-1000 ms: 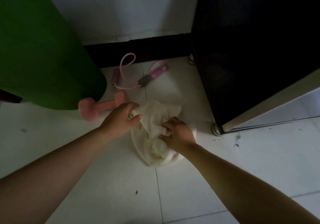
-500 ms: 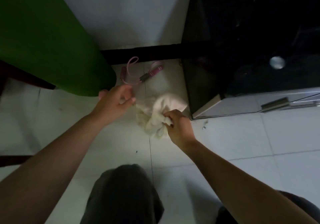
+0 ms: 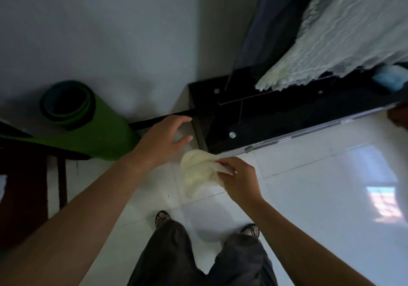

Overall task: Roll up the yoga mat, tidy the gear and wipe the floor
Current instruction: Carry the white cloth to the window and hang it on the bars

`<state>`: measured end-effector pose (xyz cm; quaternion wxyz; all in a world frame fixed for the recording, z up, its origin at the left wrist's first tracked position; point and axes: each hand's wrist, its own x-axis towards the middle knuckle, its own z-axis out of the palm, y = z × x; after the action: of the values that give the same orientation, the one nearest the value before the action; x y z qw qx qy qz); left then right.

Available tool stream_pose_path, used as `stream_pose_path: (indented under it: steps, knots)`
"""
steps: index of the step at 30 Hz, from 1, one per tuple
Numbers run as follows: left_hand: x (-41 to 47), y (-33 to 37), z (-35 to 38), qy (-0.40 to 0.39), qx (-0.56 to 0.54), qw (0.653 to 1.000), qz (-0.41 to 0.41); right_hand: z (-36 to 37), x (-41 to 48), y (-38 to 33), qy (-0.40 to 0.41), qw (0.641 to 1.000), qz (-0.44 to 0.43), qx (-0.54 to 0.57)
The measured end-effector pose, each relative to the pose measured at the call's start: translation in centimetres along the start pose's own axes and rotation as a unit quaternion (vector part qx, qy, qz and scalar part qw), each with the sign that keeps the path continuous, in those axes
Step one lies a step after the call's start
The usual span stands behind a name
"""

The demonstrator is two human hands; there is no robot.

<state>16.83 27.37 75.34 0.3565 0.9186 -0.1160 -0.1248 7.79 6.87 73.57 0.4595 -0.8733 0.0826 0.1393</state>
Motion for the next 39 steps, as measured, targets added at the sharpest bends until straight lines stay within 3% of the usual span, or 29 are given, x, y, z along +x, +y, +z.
stream_pose_path:
  steps: [5,9,13,25,31,39]
  knots:
    - [1.3,11.4,-2.2,-0.071,-0.009,0.992,0.104,-8.7,-4.9,-4.2,0.160,0.987,0.013,0.017]
    - [2.5,18.4,1.8,-0.103,-0.033,0.982,0.154,-13.9,-7.8,-1.9,0.287,0.956,0.027,0.062]
    - [2.7,25.4,7.9,-0.192,-0.019,0.962,0.194,-19.5,-10.8,2.1,0.357,0.923,0.067,0.130]
    - [4.1,46.2,24.8,-0.322,0.039,0.896,0.304,-34.8,-20.1,16.3,0.458,0.856,0.157,0.183]
    - [6.7,51.0,29.8,-0.369,0.070,0.865,0.332,-39.5,-20.8,22.5,0.496,0.821,0.216,0.185]
    - [17.8,57.0,36.6,-0.408,0.069,0.835,0.364,-47.6,-15.8,28.4,0.537,0.778,0.284,0.164]
